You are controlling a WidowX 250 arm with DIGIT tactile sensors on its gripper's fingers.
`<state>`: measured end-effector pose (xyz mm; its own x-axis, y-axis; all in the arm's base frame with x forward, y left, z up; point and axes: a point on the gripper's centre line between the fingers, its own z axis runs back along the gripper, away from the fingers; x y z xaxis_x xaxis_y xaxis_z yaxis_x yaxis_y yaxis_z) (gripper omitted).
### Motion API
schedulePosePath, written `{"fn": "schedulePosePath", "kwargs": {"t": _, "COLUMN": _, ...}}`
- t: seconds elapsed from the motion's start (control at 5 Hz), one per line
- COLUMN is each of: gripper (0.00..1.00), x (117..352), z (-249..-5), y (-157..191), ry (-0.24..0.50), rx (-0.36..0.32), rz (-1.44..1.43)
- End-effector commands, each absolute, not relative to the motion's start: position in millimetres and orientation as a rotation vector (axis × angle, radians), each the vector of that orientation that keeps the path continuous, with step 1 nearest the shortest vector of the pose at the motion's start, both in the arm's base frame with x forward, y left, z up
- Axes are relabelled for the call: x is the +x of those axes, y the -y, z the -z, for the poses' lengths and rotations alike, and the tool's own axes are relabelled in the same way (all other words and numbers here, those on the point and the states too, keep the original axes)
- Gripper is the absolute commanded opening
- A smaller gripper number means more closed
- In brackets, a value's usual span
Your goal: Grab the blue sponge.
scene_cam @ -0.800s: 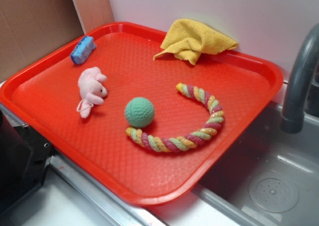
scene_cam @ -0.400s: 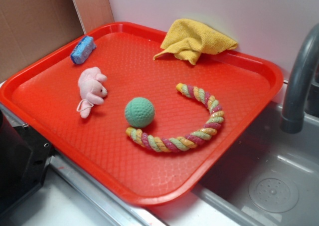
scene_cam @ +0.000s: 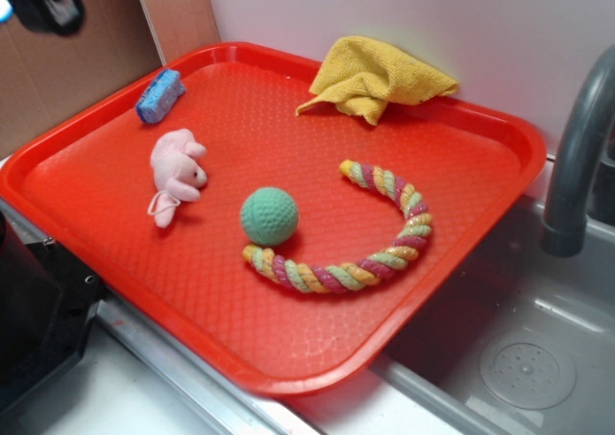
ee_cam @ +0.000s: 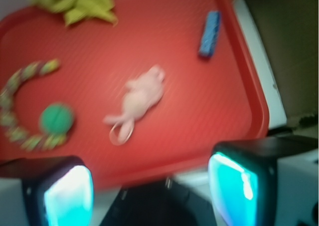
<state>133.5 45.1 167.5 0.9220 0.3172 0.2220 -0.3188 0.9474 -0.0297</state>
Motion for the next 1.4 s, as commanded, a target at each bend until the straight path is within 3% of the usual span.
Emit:
{"fn": "schedulePosePath", "kwargs": {"t": 0.0, "gripper": 1.0, "x": 161, "z": -136, "y": -108, "ry": 0.212, "rx": -0.037, "rz": -0.443}}
{"fn": "schedulePosePath", "kwargs": {"t": 0.6, "gripper": 1.0, "x": 161, "z": -136, "y": -108, "ry": 0.212, "rx": -0.037, "rz": -0.443}}
{"fn": "schedulePosePath", "kwargs": {"t": 0.8, "gripper": 1.0, "x": 180, "z": -123, "y": -119, "ry": 0.276, "rx": -0.042, "rz": -0.474}}
{"fn": "schedulePosePath", "kwargs": {"t": 1.0, "gripper": 1.0, "x": 206, "z": -85, "y": -141, "ry": 0.297, "rx": -0.066, "rz": -0.566}}
{"fn": "schedulePosePath", "kwargs": {"t": 1.2, "gripper": 1.0, "x": 226, "z": -54, "y": -146, "ry": 0.251, "rx": -0.066, "rz": -0.553}}
